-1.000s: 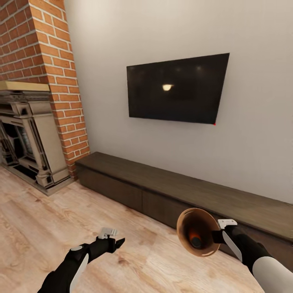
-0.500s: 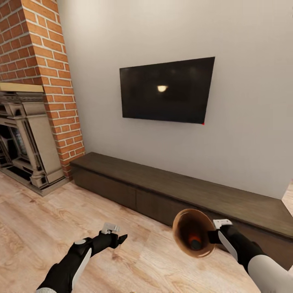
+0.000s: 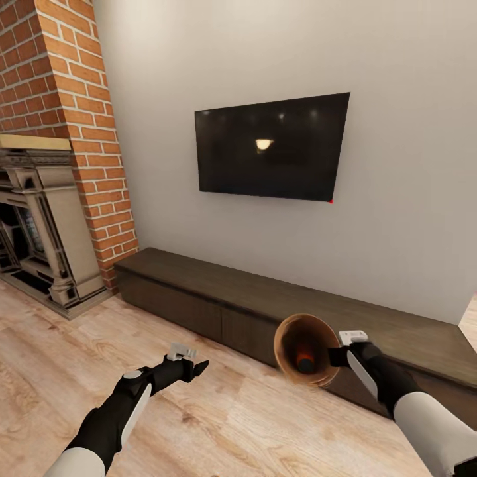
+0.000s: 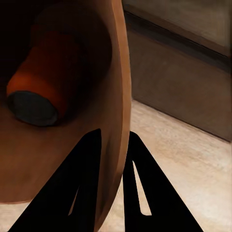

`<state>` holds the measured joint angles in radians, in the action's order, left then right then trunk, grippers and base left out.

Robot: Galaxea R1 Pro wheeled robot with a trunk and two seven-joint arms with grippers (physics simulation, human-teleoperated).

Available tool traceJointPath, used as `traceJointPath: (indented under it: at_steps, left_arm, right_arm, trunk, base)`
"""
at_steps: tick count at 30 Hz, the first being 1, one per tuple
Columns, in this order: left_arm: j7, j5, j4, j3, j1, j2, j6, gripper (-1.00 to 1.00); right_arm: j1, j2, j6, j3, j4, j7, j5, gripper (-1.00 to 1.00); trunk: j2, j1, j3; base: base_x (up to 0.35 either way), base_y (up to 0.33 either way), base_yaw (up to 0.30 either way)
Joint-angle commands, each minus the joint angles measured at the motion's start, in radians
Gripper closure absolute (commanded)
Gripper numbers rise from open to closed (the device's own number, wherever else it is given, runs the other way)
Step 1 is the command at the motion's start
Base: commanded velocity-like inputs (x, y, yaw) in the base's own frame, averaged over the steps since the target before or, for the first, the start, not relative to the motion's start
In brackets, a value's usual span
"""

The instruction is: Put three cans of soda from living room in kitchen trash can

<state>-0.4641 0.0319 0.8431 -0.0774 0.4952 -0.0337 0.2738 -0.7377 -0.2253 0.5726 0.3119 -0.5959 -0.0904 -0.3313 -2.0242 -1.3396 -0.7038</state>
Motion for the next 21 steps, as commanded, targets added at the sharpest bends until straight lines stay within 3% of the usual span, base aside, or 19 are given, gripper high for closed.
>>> traceJointPath:
  at_steps: [1,4,7,14,15,21]
  left_arm:
    - [0.0,0.0,0.0,0.0,0.0,0.0,0.0,-1.0]
    - [-0.003,0.002,0.006,-0.005,0.006,0.0,0.0,-1.0]
    - [-0.002,0.019,0.019,-0.008,-0.012,-0.006,-0.017,-1.0]
    - [-0.005,0.037,0.02,-0.008,-0.05,-0.008,-0.039,-1.0]
    - [-0.005,0.037,0.02,-0.008,-0.086,-0.008,-0.039,-1.0]
    - [-0.004,0.038,0.021,-0.007,-0.088,-0.008,-0.039,-1.0]
  right_arm:
    - [-0.006,0.0,0.0,-0.001,-0.006,0.003,0.0,1.0]
    - [-0.021,-0.006,-0.002,0.002,-0.019,0.003,-0.003,1.0]
    - [-0.037,0.011,0.0,0.024,-0.027,0.01,0.014,1.0]
    - [-0.041,0.051,0.007,0.058,-0.054,0.029,-0.023,1.0]
    - [-0.041,0.09,0.008,0.059,-0.106,0.109,-0.011,1.0]
    - [-0.042,0.093,0.009,0.061,-0.107,0.113,-0.01,1.0]
  trunk:
    - [0.0,0.0,0.0]
    - [0.0,0.0,0.0]
    - [0.0,0.0,0.0]
    - [0.0,0.0,0.0]
    - [0.0,0.0,0.0]
    - [0.0,0.0,0.0]
  base:
    - [0.0,0.0,0.0]
    - [-0.003,0.0,0.0]
    - [-0.089,0.0,0.0]
    - [-0.243,0.0,0.0]
    - [-0.3,0.0,0.0]
    - [-0.315,0.0,0.0]
